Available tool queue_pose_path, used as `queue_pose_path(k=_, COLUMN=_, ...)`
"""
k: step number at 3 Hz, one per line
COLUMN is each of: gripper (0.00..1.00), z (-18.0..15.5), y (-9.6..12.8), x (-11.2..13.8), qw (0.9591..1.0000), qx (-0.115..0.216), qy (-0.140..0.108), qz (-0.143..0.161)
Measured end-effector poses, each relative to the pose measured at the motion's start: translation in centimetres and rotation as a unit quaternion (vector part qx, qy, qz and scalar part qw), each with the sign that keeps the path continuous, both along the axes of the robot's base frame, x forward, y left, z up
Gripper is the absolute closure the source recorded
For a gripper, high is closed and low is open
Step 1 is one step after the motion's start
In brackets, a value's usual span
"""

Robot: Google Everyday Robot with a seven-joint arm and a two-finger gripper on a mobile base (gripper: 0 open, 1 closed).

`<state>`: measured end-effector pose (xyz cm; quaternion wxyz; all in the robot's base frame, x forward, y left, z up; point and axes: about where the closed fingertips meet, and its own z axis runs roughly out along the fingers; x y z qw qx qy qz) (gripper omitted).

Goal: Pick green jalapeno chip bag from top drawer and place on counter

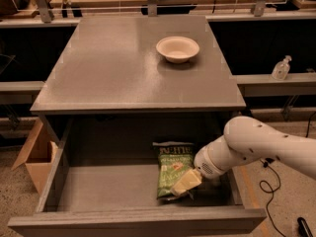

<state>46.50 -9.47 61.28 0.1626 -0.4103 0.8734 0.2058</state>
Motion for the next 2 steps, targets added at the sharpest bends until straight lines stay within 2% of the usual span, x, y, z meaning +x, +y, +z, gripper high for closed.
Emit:
queue_pose_path(k=1, gripper=0.42, z=0.4, y=0.1, x=-0.2, qw=1.0, qx=0.003, qy=-0.002, qz=-0.001)
queue_pose_path(k=2, gripper=0.64, z=3.1, y=0.4, x=-0.9, qw=0.9995, qx=0.015, qy=-0.027, qz=0.009)
